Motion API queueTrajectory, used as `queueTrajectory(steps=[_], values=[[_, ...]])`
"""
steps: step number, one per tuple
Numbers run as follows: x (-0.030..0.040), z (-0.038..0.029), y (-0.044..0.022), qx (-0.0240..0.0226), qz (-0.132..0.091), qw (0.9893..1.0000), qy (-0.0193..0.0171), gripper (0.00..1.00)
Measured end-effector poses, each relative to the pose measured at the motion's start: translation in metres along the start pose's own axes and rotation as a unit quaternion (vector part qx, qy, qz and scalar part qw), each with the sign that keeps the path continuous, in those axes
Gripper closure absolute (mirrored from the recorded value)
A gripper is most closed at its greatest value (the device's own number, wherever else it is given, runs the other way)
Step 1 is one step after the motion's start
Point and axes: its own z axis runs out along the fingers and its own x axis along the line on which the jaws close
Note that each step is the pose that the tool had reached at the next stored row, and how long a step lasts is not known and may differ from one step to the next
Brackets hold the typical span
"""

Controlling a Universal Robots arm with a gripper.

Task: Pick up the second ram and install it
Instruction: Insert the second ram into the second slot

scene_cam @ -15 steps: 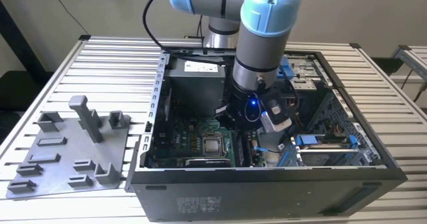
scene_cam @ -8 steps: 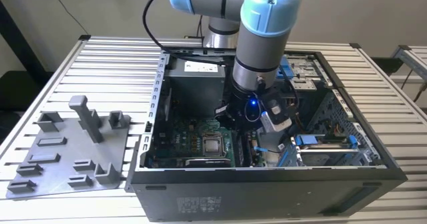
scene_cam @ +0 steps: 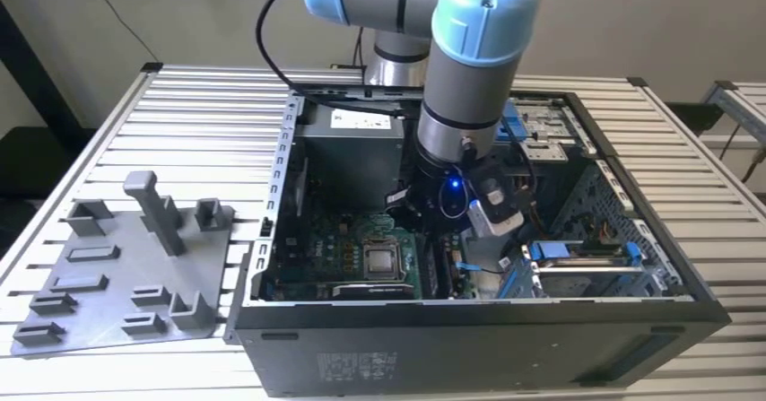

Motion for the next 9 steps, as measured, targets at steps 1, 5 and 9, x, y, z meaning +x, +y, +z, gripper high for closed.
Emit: queueTrajectory(steps=[1, 5, 9], values=[[0.0000, 0.0000, 0.0000, 0.0002, 0.000, 1.0000, 0.0001, 0.86], [0.0000, 0.0024, 0.0000, 0.0001, 0.000, 1.0000, 0.0000, 0.86], [0.0001, 0.0039, 0.0000, 0.0000, 0.000, 1.0000, 0.0004, 0.86]])
